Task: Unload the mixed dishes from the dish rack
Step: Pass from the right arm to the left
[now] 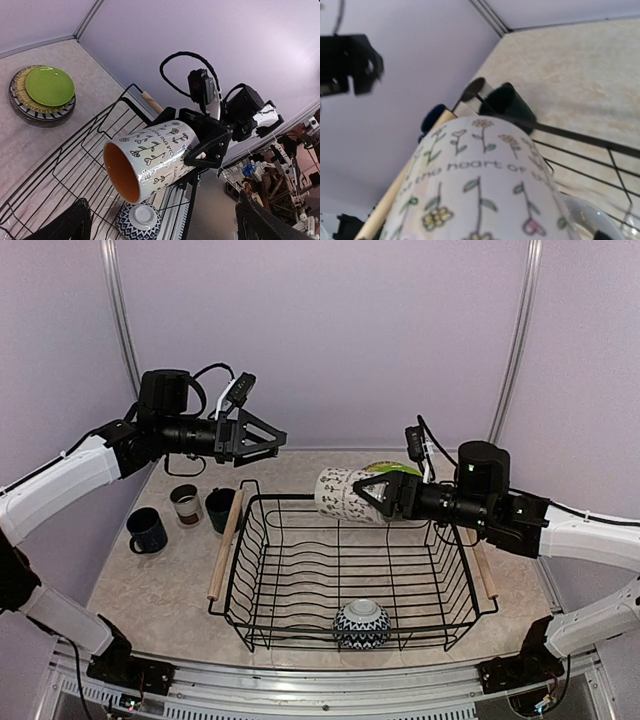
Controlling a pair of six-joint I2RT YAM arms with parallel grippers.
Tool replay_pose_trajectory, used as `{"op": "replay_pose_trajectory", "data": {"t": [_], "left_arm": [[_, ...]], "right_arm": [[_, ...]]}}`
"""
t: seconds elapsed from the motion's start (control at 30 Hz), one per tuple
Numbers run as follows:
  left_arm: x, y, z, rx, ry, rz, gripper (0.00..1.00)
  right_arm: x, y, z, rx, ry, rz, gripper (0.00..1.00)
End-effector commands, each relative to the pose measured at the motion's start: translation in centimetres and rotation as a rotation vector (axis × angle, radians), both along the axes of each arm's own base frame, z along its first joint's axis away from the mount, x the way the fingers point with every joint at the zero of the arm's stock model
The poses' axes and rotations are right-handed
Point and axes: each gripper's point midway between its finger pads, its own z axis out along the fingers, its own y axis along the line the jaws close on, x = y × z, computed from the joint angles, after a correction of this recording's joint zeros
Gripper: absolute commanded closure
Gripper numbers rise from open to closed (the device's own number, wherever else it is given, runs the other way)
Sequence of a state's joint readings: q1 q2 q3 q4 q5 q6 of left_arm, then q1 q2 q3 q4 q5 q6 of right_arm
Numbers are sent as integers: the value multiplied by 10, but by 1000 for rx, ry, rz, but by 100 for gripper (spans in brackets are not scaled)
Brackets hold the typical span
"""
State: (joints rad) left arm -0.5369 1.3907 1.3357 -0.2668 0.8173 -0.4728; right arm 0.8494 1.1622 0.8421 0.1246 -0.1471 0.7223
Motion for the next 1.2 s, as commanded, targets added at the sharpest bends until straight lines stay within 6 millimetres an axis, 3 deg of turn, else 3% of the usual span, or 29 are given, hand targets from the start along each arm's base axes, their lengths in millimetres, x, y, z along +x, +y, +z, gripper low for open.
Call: {"op": "replay_pose_trajectory", "data": {"t": [0.0, 0.37, 0.6, 1.0, 1.07, 1.1, 1.17], "left_arm": [[-25, -22, -2, -86, 100, -189, 5], [-44, -59, -31, -91, 252, -354, 11], [-43, -59, -34, -78, 234, -327, 14], [-58, -63, -23, -167, 281, -466, 46], [-60, -63, -22, -175, 286, -482, 54], [-61, -62, -20, -179, 287, -496, 66], [-61, -61, -19, -181, 283, -496, 75]], "right_arm": [[1, 10, 81, 218, -190, 46, 100], [-2, 30, 87, 286, -240, 142, 100], [0, 31, 82, 280, -233, 136, 100], [-1, 41, 93, 367, -301, 185, 100], [-3, 43, 94, 379, -308, 198, 100], [-2, 43, 94, 381, -314, 196, 100], [-1, 43, 92, 377, -309, 191, 100]]}}
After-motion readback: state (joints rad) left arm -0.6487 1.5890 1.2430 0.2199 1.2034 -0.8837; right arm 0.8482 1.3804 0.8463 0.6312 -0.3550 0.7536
